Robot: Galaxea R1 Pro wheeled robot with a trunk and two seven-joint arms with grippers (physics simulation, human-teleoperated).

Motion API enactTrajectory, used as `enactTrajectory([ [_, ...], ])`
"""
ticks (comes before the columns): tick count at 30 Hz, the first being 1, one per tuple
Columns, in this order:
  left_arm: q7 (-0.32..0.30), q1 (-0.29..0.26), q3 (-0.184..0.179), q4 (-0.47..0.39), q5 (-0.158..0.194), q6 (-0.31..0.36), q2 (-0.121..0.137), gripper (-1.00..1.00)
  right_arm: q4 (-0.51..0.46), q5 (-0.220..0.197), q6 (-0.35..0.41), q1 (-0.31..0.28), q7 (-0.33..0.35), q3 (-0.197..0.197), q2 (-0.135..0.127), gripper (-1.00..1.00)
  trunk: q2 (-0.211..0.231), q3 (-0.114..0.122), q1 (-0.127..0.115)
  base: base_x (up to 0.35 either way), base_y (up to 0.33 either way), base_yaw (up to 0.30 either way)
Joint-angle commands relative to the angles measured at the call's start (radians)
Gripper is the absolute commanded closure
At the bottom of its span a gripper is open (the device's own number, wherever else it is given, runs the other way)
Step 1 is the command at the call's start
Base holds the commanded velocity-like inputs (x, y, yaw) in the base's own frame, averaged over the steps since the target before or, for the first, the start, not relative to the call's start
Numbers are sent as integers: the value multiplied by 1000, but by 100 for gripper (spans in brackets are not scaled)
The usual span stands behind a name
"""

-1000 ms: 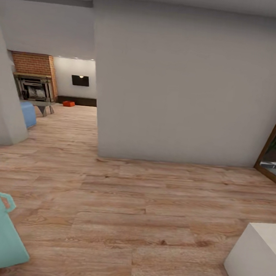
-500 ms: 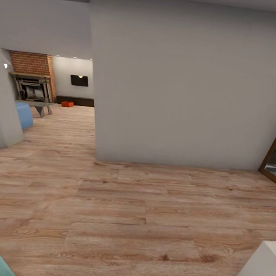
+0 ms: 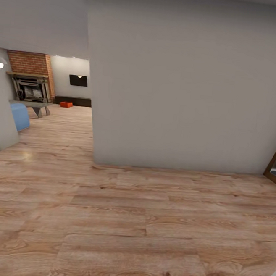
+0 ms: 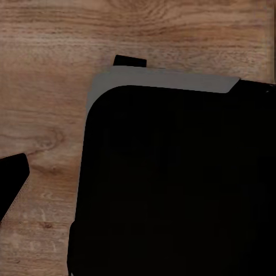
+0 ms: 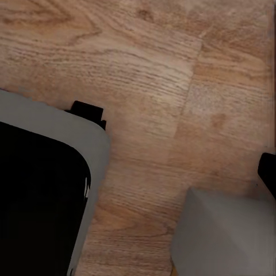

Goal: Move the two storage containers from the living room to the garage. In the garage, place one container on the floor and stack the other container on top of it (either order is fine).

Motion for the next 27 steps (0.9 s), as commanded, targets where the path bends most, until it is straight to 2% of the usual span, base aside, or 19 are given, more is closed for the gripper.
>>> enactTrajectory([
  [1, 1, 0, 1, 0, 7, -1, 0, -100, 3, -7, -5, -1, -1, 8, 1, -100, 0, -1, 1, 323, 0, 0],
  [11, 1, 0, 1, 0, 7, -1, 0, -100, 3, -7, -7, -1, -1, 8, 1, -100, 0, -1, 1, 323, 0, 35],
  [27, 1, 0, 1, 0, 7, -1, 0, -100, 3, -7, -8, -1, -1, 8, 1, -100, 0, -1, 1, 323, 0, 261],
])
